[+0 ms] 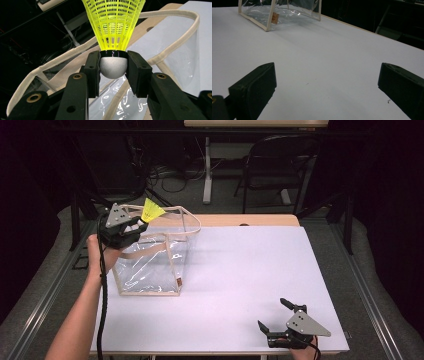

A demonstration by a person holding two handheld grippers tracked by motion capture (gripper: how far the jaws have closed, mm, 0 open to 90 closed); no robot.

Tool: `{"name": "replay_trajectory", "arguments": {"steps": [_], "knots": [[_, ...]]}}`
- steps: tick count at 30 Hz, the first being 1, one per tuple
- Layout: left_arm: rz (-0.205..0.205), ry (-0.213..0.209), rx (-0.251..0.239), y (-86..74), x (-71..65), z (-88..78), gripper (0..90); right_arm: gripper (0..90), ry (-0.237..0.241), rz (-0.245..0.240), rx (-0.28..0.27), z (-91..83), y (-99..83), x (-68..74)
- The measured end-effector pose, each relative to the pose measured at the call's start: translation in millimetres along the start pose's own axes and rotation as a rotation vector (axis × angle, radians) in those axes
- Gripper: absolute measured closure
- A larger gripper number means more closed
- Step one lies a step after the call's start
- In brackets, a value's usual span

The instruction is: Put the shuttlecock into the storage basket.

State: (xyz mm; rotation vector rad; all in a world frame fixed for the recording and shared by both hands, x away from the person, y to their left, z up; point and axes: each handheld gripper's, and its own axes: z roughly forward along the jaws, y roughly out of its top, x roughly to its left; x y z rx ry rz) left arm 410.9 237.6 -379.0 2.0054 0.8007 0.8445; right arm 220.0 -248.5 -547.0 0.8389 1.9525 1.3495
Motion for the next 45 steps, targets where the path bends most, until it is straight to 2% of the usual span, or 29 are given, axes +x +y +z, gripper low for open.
{"name": "replay_trajectory", "arguments": {"steps": [12, 45], "knots": [[-0.009, -0.002, 0.021, -3.7, 1.7, 10.0, 64.6, 1.5, 0.0, 0.001, -0.001, -0.1, -0.3, -0.5], [-0.015, 0.011, 0.047, -8.0, 5.5, 17.2, 64.6, 1.5, -0.006, -0.001, 0.012, 1.7, -1.0, 0.1]]}}
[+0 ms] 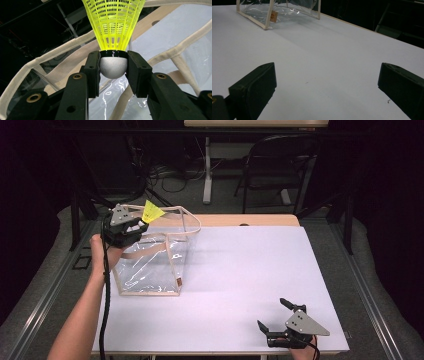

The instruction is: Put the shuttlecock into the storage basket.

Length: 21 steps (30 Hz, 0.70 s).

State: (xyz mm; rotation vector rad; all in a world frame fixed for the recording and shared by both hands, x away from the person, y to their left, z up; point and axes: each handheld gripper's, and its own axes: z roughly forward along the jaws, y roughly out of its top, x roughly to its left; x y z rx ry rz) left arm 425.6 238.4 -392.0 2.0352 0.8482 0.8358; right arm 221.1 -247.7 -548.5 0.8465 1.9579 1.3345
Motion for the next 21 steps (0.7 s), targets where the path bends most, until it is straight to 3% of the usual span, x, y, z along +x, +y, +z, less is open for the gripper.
{"name": "replay_trajectory", "arguments": {"steps": [21], "knots": [[-0.005, -0.005, 0.042, -1.0, 7.3, 12.2, 64.6, 1.5, -0.005, -0.001, 0.006, 1.1, -0.3, 0.2]]}}
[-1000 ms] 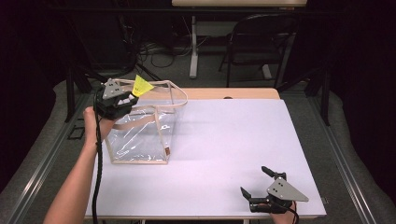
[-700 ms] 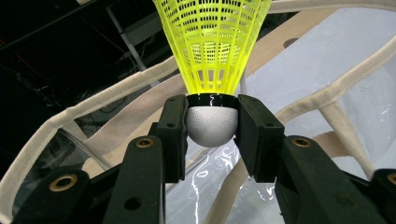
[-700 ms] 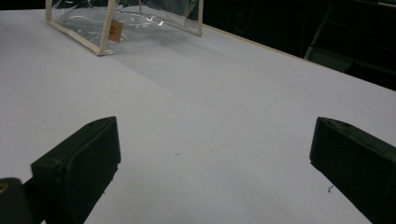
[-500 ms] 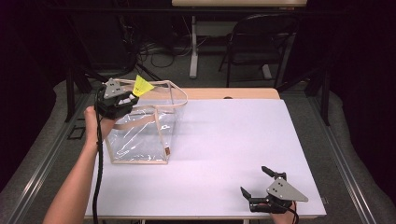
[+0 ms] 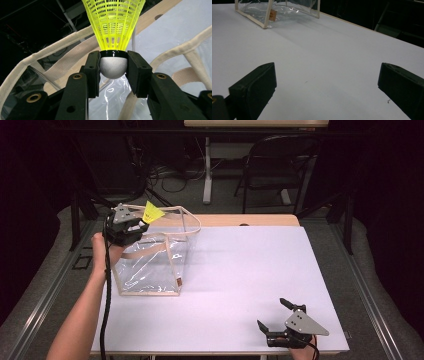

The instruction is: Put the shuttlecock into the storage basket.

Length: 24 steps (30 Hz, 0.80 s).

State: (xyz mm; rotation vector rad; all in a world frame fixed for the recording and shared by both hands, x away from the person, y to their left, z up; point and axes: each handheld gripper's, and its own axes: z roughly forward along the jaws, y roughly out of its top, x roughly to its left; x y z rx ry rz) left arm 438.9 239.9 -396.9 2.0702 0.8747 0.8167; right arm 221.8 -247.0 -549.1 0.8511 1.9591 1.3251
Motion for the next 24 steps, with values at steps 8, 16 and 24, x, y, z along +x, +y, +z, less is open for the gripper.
{"name": "replay_trajectory", "arguments": {"steps": [8, 16, 24], "knots": [[0.019, -0.007, 0.044, 6.1, 4.7, 4.0, 64.6, 1.5, 0.003, -0.002, -0.001, -0.5, 0.0, 0.2], [0.091, -0.032, 0.08, 7.8, 9.1, 4.4, 64.6, 1.6, 0.005, -0.003, -0.001, -0.5, 0.0, 0.2], [0.182, -0.047, 0.105, 8.2, 9.2, 3.0, 64.6, 1.5, 0.006, -0.002, 0.0, -0.3, 0.1, 0.6]]}}
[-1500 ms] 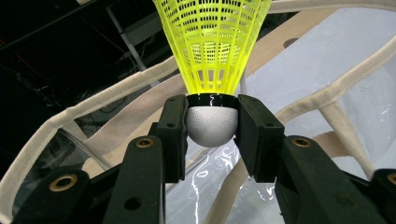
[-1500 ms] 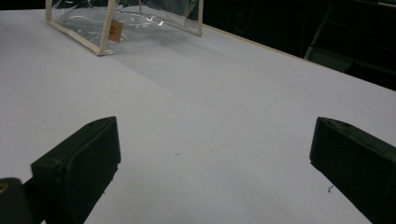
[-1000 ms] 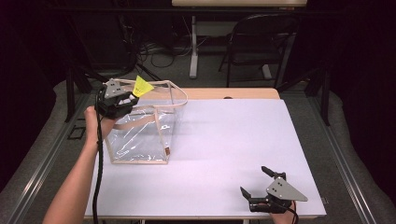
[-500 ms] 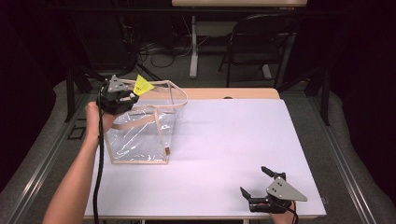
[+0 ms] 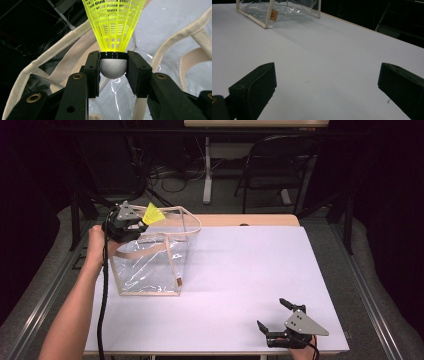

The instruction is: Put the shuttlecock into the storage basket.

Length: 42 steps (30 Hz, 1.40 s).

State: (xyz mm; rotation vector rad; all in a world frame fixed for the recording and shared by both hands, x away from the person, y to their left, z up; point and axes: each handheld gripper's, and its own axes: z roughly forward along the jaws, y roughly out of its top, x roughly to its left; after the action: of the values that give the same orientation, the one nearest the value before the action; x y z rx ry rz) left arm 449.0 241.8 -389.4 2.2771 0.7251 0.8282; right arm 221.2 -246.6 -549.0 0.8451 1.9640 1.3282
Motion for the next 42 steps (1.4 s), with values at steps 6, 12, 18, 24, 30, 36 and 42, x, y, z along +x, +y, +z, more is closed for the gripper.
{"name": "replay_trajectory", "arguments": {"steps": [6, 12, 18, 24, 30, 36, 42], "knots": [[0.041, -0.013, 0.004, 1.4, 0.0, -0.4, 64.5, 1.6, 0.001, 0.001, 0.001, 0.3, -0.1, 0.1], [0.063, -0.024, 0.018, 2.9, 1.5, 0.3, 64.6, 1.5, 0.001, 0.003, 0.002, 0.4, -0.4, -0.2], [0.079, -0.034, 0.031, 4.4, 2.4, -1.0, 64.6, 1.5, 0.003, 0.003, 0.002, 0.6, -0.4, 0.0], [0.093, -0.046, 0.043, 5.3, 2.9, -2.0, 64.5, 1.5, 0.003, 0.003, 0.002, 0.7, -0.4, 0.0], [0.096, -0.062, 0.065, 5.1, 3.2, 0.8, 64.4, 1.5, 0.006, 0.004, 0.001, 1.1, -0.5, 0.0], [0.056, -0.083, 0.043, 4.1, 6.2, -0.5, 59.7, 1.5, 0.005, 0.002, 0.0, 0.9, -0.6, -0.4], [-0.015, -0.092, 0.009, -0.5, 10.0, -4.1, 42.8, 1.5, 0.003, 0.0, 0.002, 0.2, -0.3, -0.2]]}}
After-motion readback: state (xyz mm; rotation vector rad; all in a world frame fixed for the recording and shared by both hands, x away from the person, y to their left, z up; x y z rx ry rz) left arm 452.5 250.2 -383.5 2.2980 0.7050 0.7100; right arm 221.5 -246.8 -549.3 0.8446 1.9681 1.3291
